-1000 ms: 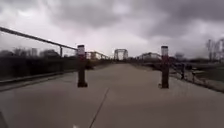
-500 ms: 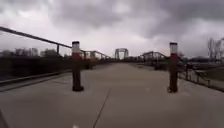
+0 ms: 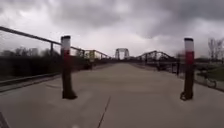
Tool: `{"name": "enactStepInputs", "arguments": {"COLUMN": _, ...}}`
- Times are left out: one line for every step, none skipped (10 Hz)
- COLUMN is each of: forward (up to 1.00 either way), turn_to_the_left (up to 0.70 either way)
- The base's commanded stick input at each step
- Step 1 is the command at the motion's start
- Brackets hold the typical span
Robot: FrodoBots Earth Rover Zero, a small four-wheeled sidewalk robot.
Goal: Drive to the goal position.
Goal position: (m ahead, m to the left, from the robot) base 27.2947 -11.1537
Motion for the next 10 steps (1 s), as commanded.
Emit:
{"name": "enactStepInputs", "arguments": {"forward": 1.0, "turn_to_the_left": 0.0}}
{"name": "enactStepInputs", "arguments": {"forward": 1.0, "turn_to_the_left": 0.0}}
{"name": "enactStepInputs", "arguments": {"forward": 1.0, "turn_to_the_left": 0.0}}
{"name": "enactStepInputs", "arguments": {"forward": 1.0, "turn_to_the_left": 0.0}}
{"name": "enactStepInputs", "arguments": {"forward": 1.0, "turn_to_the_left": 0.0}}
{"name": "enactStepInputs", "arguments": {"forward": 1.0, "turn_to_the_left": 0.0}}
{"name": "enactStepInputs", "arguments": {"forward": 1.0, "turn_to_the_left": 0.0}}
{"name": "enactStepInputs", "arguments": {"forward": 1.0, "turn_to_the_left": 0.0}}
{"name": "enactStepInputs", "arguments": {"forward": 1.0, "turn_to_the_left": -0.09}}
{"name": "enactStepInputs", "arguments": {"forward": 1.0, "turn_to_the_left": -0.4}}
